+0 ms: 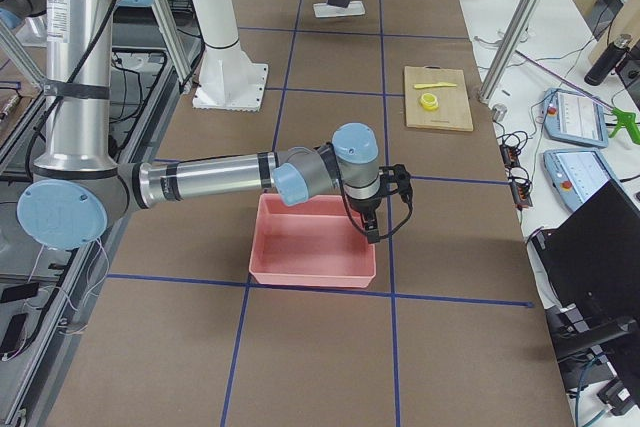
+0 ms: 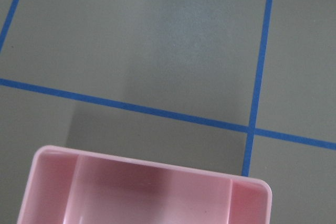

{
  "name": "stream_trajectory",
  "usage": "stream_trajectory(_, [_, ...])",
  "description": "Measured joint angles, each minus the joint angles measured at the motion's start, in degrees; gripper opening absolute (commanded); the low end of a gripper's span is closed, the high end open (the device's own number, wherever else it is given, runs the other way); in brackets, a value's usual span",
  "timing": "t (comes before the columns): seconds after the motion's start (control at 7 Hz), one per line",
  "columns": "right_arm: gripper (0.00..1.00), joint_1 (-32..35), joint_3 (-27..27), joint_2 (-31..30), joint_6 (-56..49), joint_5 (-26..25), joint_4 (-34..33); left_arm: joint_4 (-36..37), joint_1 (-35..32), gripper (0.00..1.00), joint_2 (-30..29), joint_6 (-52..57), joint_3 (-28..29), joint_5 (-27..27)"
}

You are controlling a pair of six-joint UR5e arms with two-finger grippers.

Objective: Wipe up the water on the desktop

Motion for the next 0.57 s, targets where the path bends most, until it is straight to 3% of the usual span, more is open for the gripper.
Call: stream_trajectory(0.57, [1.0,-0.03,-1.88,-1.53,0.32,2.61,1.95,-1.52,3.88,0.98,2.09,0.17,-2.03,-1.34])
